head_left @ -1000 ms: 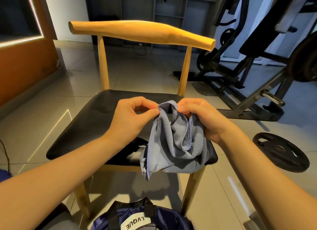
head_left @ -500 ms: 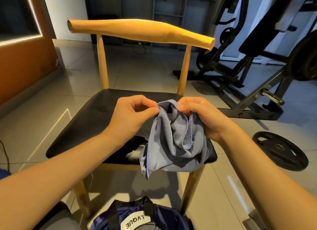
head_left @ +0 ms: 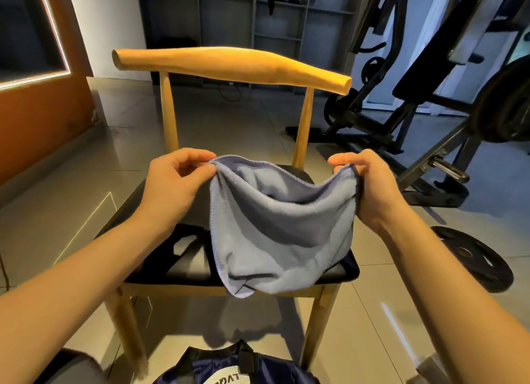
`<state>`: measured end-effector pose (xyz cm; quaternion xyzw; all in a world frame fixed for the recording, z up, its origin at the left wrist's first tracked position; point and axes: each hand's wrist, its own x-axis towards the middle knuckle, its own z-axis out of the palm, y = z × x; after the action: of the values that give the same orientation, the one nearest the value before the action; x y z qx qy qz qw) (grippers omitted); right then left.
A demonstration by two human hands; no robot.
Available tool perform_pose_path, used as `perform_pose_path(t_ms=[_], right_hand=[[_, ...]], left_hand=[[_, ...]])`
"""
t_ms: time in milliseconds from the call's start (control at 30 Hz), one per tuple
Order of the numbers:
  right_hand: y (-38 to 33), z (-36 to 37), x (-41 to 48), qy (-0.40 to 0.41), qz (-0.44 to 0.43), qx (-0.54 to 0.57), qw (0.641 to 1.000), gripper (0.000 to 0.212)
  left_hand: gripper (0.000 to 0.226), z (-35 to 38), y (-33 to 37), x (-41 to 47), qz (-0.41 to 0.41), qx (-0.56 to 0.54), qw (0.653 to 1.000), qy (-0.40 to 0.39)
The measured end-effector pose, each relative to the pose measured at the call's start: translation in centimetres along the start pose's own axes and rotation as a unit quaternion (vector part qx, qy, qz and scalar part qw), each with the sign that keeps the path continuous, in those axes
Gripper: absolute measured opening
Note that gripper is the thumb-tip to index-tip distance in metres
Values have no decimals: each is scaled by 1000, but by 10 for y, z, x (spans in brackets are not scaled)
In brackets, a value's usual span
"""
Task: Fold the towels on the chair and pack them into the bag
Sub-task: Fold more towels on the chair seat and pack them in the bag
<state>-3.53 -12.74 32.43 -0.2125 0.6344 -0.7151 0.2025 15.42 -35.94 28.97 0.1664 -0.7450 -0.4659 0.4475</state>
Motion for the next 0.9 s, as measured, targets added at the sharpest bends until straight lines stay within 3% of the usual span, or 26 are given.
perform_pose_path(t_ms=[133,400,533,667,800,900], right_hand=[[1,-21,8,2,-42,-28,999,24],[11,-48,21,63,-100,-187,975,13],[4,-62,14,6,-90,-150,985,12],[-11,-69,4,-90,-78,-132,984,11],[-7,-63,7,13,-125,-161,979,6],[-14,-63,4,-29,-121,-124,984,11]], left_hand=[[12,-16,-6,7,6,43,999,18],[12,-24,-7,8,21,111,994,10],[10,-26,-14,10,-5,131,991,4],[11,-30,-24,13,-37,113,993,-7],[15,-27,-21,12,-80,66,994,-42],[15,-29,-15,17,-122,-11,992,-26]])
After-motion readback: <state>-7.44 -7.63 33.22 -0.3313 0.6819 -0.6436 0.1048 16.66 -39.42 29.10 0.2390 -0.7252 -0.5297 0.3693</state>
